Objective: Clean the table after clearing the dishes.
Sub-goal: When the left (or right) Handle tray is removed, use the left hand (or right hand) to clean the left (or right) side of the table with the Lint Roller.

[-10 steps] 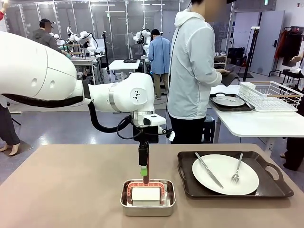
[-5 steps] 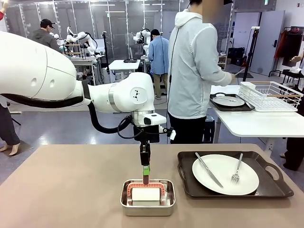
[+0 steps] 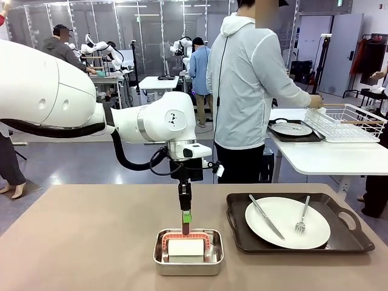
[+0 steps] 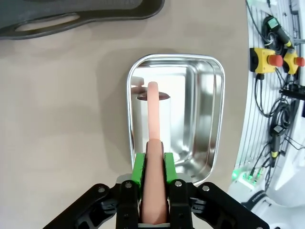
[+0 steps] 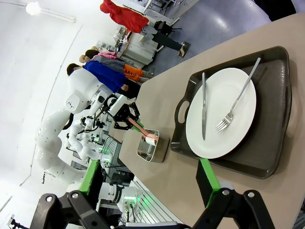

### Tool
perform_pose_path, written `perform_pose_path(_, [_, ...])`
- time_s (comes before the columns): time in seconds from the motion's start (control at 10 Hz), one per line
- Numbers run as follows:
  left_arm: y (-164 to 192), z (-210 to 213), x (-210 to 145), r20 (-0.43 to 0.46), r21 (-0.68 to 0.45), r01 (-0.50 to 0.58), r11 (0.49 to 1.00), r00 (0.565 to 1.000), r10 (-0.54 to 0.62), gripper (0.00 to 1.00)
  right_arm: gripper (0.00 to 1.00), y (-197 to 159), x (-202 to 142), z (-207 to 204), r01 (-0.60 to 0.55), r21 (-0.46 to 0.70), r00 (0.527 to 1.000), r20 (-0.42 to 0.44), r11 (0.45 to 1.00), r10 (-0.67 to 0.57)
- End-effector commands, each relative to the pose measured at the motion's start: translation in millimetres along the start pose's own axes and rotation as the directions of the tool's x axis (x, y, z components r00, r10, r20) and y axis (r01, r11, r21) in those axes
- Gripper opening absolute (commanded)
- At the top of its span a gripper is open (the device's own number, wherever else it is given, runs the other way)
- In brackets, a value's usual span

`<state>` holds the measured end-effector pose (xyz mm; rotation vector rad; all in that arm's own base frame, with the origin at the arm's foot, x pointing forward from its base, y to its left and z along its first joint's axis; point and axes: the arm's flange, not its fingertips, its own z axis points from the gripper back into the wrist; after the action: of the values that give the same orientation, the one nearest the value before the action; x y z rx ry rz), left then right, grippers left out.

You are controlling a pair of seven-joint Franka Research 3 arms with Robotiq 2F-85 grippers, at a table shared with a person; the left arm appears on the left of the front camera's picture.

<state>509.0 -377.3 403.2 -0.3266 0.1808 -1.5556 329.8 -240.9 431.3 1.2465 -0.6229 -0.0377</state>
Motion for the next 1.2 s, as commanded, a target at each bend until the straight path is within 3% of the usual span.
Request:
perform_pose_path(0.0, [-23, 32, -7, -0.019, -0.043, -0.055, 0.998, 0.998, 0.055, 0.0, 1.0, 3, -2, 1, -0.006, 0.005, 1.0, 0.003, 1.0, 0.006])
perform_pose_path(0.2, [-54, 77, -18, -0.019, -0.012, -0.154, 0.988, 0.988, 0.153, 0.0, 1.0, 3, -2, 1, -0.006, 0.005, 1.0, 0.003, 1.0, 0.006])
perform_pose_path(0.4, [-84, 123, -53, 0.135, 0.044, -0.362, 0.931, 0.926, 0.354, 0.0, 1.0, 3, -2, 1, -0.006, 0.005, 1.0, 0.003, 1.0, 0.006])
perform_pose_path(0.5, [-94, 139, -78, 0.258, 0.067, -0.51, 0.858, 0.839, 0.478, 0.0, 1.0, 3, -2, 1, -0.006, 0.005, 1.0, 0.003, 1.0, 0.006])
perform_pose_path(0.6, [-100, 147, -108, 0.394, 0.022, -0.645, 0.764, 0.708, 0.586, 0.0, 1.0, 3, -2, 1, -0.006, 0.005, 1.0, 0.003, 1.0, 0.006])
perform_pose_path(0.8, [-102, 128, -164, 0.575, -0.107, -0.813, 0.573, 0.419, 0.702, 0.0, 1.0, 3, -2, 1, -0.006, 0.005, 1.0, 0.003, 1.0, 0.006])
perform_pose_path(0.9, [-102, 111, -182, 0.621, -0.168, -0.842, 0.512, 0.313, 0.719, 0.0, 1.0, 3, -2, 1, -0.006, 0.005, 1.0, 0.003, 1.0, 0.006])
perform_pose_path(1.0, [-101, 95, -196, 0.634, -0.235, -0.846, 0.478, 0.239, 0.736, 0.0, 1.0, 3, -2, 1, -0.006, 0.005, 1.0, 0.003, 1.0, 0.006])
perform_pose_path(1.1, [-101, 84, -203, 0.623, -0.237, -0.831, 0.503, 0.267, 0.735, 0.0, 1.0, 3, -2, 1, -0.006, 0.005, 1.0, 0.003, 1.0, 0.006])
